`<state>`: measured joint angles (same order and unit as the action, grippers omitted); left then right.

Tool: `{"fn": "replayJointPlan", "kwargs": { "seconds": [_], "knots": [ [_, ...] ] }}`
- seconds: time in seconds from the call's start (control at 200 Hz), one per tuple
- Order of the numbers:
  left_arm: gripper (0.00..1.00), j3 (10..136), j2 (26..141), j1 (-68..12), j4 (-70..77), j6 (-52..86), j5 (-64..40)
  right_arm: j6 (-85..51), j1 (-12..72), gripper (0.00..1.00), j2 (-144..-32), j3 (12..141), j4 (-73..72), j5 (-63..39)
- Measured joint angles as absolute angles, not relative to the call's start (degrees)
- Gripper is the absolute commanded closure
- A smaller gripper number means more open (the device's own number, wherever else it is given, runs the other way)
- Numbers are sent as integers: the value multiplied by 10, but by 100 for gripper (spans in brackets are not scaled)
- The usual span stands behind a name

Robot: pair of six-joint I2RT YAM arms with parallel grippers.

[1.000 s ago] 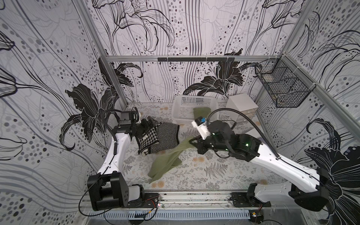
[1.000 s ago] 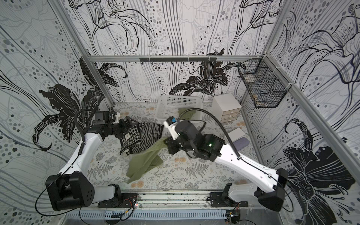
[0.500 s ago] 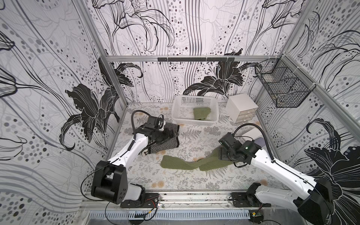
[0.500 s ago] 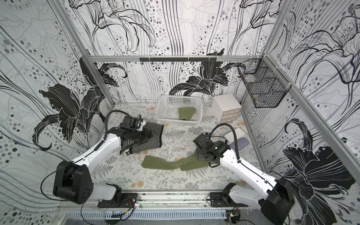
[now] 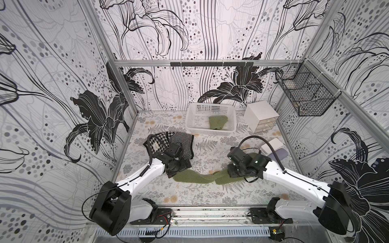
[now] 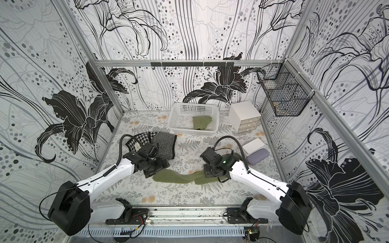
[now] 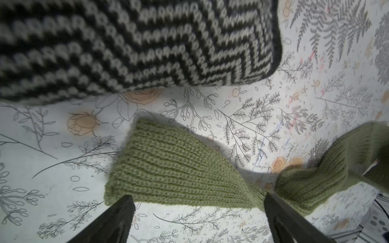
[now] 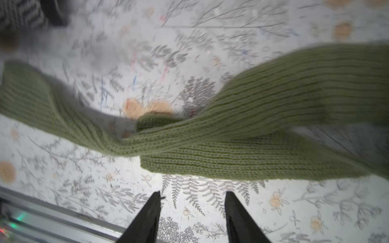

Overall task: Roll up the scarf and place it into the basket
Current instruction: Flatten out the scarf at the center of the board.

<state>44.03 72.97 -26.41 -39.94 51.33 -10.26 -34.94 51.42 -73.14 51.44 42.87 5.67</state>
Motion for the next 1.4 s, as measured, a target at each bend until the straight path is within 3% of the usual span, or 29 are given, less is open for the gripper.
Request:
{"fn": "replayJointPlan", "kwargs": {
  "seconds": [0.21,0.556,0.676,0.821,0.876,1.131,1.246,1.296,1.331,1.367,1.402],
  "knots": [
    [1,440,769,-226,-397,512,-91,-349,585,53,-823,513,370,40],
    [1,440,785,-195,-391,492,-96,-349,597,53,-912,514,301,28],
    [1,440,785,-193,-391,487,-98,-353,598,69,-935,517,291,31],
    [1,440,792,-192,-391,475,-108,-359,598,100,-947,524,286,34],
    [0,440,802,-192,-391,470,-111,-367,598,100,-946,523,283,34],
    [15,411,805,-193,-391,469,-119,-367,598,100,-920,495,278,34],
    [31,407,801,-197,-389,472,-118,-366,597,100,-919,494,279,34],
    [49,404,802,-200,-385,475,-119,-366,597,100,-919,494,279,34],
    [70,400,806,-204,-381,478,-119,-366,597,100,-918,494,279,34],
    [98,395,813,-207,-372,481,-119,-366,597,100,-917,494,280,34],
    [100,392,817,-209,-365,485,-119,-366,596,100,-916,494,283,34]
  ]
}}
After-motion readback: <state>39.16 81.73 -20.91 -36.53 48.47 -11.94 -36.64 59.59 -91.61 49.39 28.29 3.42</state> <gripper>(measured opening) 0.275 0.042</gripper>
